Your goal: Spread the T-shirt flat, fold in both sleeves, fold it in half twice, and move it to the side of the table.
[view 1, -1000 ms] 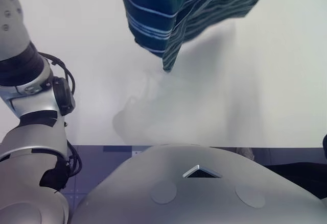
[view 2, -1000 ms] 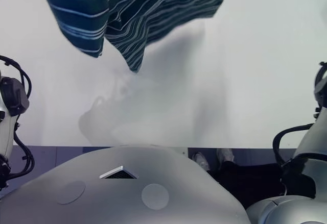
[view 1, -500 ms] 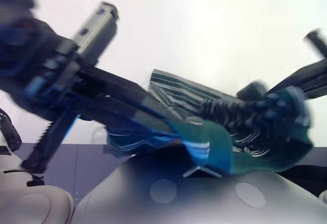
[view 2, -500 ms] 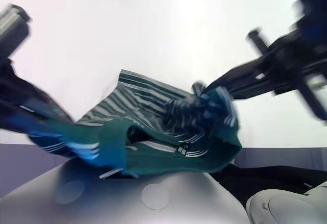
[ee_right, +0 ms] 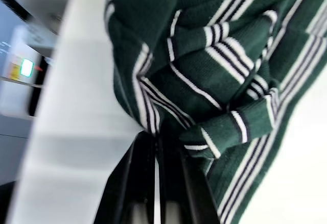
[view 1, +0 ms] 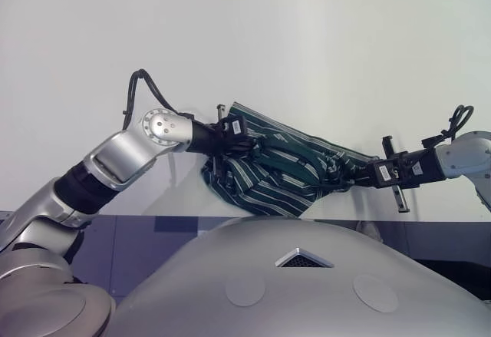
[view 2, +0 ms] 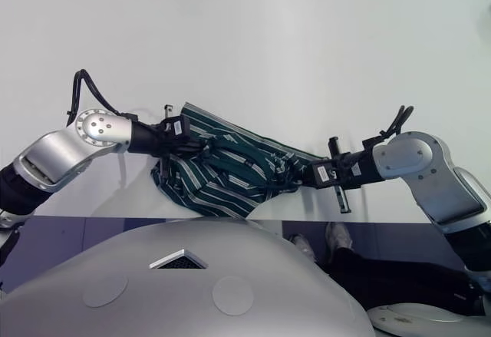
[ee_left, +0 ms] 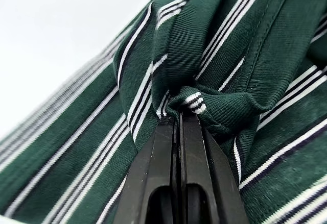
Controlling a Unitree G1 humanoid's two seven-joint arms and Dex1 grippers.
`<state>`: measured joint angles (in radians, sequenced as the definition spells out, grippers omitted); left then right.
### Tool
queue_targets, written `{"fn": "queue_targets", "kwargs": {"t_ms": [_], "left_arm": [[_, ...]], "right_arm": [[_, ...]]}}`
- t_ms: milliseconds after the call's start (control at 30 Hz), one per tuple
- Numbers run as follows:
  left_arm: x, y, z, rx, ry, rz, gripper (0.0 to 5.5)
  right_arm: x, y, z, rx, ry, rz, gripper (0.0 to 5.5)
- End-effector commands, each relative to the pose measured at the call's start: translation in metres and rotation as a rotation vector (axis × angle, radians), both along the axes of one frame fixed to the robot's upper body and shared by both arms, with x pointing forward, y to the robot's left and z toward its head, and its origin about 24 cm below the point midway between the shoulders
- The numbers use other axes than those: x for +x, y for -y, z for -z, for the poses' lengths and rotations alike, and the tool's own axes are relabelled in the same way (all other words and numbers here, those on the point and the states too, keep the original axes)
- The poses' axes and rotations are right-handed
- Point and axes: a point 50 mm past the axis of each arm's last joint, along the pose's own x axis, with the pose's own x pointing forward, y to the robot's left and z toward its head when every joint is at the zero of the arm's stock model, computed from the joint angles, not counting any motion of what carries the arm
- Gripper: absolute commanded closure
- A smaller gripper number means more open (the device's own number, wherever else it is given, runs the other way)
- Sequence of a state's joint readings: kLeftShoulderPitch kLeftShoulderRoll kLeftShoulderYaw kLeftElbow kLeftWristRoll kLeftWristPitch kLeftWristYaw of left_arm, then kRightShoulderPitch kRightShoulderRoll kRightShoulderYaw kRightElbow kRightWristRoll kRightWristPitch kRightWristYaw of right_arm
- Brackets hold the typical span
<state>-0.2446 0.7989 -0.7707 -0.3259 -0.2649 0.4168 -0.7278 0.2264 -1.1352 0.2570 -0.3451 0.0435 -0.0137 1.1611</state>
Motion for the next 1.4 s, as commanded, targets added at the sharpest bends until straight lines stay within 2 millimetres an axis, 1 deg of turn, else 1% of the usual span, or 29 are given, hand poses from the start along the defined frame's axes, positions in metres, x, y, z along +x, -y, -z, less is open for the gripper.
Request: {"fn": "queue_targets", "kwargs": {"t_ms": [33, 67, 133, 200, 233, 267, 300, 367, 400, 433, 467, 500, 533, 600, 667, 700, 767, 800, 867, 900, 933, 1000, 1100, 1133, 1167, 1200, 1233, 1333, 1400], "left_arm": [[0.037, -0.007, 0.041, 0.319, 0.280, -0.060, 5.50], [0.057, -0.007, 0.036, 0.336, 0.331, -0.087, 5.50], [0.104, -0.017, 0.027, 0.411, 0.440, -0.167, 5.50], [0.154, -0.032, 0.006, 0.479, 0.549, -0.305, 5.50], [0.177, -0.041, -0.014, 0.510, 0.656, -0.396, 5.50], [0.197, -0.048, -0.040, 0.526, 0.789, -0.494, 5.50], [0.212, -0.056, -0.069, 0.510, 0.914, -0.598, 5.50], [0.229, -0.060, -0.129, 0.370, 1.121, -0.785, 5.50], [0.233, -0.059, -0.149, 0.296, 1.169, -0.833, 5.50], [0.234, -0.055, -0.163, 0.210, 1.182, -0.841, 5.50], [0.233, -0.050, -0.169, 0.135, 1.165, -0.808, 5.50], [0.230, -0.048, -0.164, 0.075, 1.126, -0.759, 5.50], [0.223, -0.044, -0.153, 0.007, 1.047, -0.684, 5.50], [0.198, -0.036, -0.129, -0.151, 0.856, -0.515, 5.50], [0.146, -0.028, -0.124, -0.343, 0.667, -0.287, 5.50], [0.125, -0.024, -0.124, -0.389, 0.596, -0.193, 5.50], [0.092, -0.031, -0.127, -0.429, 0.490, -0.068, 5.50], [0.080, -0.038, -0.135, -0.470, 0.449, -0.043, 5.50], [0.066, -0.045, -0.148, -0.528, 0.398, -0.019, 5.50], [0.059, -0.050, -0.155, -0.571, 0.364, -0.019, 5.50], [0.045, -0.058, -0.159, -0.616, 0.273, -0.004, 5.50], [0.016, -0.067, -0.147, -0.600, 0.054, 0.044, 5.50], [-0.022, -0.069, -0.102, -0.439, -0.234, 0.089, 5.50], [-0.034, -0.069, -0.089, -0.412, -0.318, 0.099, 5.50], [-0.044, -0.069, -0.078, -0.377, -0.380, 0.108, 5.50], [-0.051, -0.069, -0.072, -0.354, -0.414, 0.115, 5.50], [-0.058, -0.069, -0.060, -0.301, -0.430, 0.119, 5.50], [-0.061, -0.077, -0.030, -0.122, -0.349, 0.109, 5.50], [-0.056, -0.080, -0.026, -0.100, -0.297, 0.087, 5.50]], "right_arm": [[0.066, 0.002, 0.073, -0.203, 0.402, 0.253, 5.49], [0.091, -0.003, 0.067, -0.204, 0.491, 0.293, 5.49], [0.140, -0.012, 0.049, -0.218, 0.651, 0.343, 5.49], [0.188, -0.025, 0.026, -0.243, 0.808, 0.394, 5.49], [0.210, -0.035, 0.008, -0.244, 0.901, 0.440, 5.49], [0.231, -0.047, -0.014, -0.231, 1.012, 0.491, 5.49], [0.246, -0.060, -0.037, -0.192, 1.126, 0.549, 5.49], [0.263, -0.074, -0.080, -0.100, 1.311, 0.646, 5.49], [0.266, -0.075, -0.095, -0.067, 1.364, 0.671, 5.49], [0.268, -0.073, -0.104, -0.049, 1.389, 0.667, 5.49], [0.268, -0.071, -0.109, -0.033, 1.398, 0.638, 5.49], [0.266, -0.069, -0.109, -0.008, 1.388, 0.581, 5.49], [0.261, -0.065, -0.105, 0.035, 1.345, 0.527, 5.49], [0.245, -0.057, -0.094, 0.162, 1.205, 0.415, 5.49], [0.208, -0.040, -0.087, 0.280, 1.010, 0.277, 5.49], [0.191, -0.034, -0.087, 0.307, 0.936, 0.219, 5.49], [0.150, -0.021, -0.094, 0.376, 0.752, 0.124, 5.49], [0.129, -0.013, -0.102, 0.433, 0.626, 0.119, 5.49], [0.101, -0.008, -0.111, 0.493, 0.453, 0.102, 5.49], [0.089, -0.004, -0.113, 0.503, 0.358, 0.112, 5.49], [0.072, 0.002, -0.109, 0.488, 0.206, 0.117, 5.49], [0.038, 0.005, -0.090, 0.442, -0.064, 0.124, 5.49], [-0.013, 0.014, -0.037, 0.317, -0.400, 0.145, 5.49], [-0.031, 0.018, -0.021, 0.256, -0.470, 0.130, 5.49], [-0.046, 0.019, -0.011, 0.199, -0.511, 0.097, 5.49], [-0.054, 0.019, -0.006, 0.163, -0.528, 0.071, 5.49], [-0.058, 0.015, -0.004, 0.154, -0.526, 0.053, 5.49], [-0.052, 0.001, -0.006, 0.196, -0.480, 0.061, 5.49], [-0.046, -0.002, -0.008, 0.224, -0.447, 0.094, 5.49]]}}
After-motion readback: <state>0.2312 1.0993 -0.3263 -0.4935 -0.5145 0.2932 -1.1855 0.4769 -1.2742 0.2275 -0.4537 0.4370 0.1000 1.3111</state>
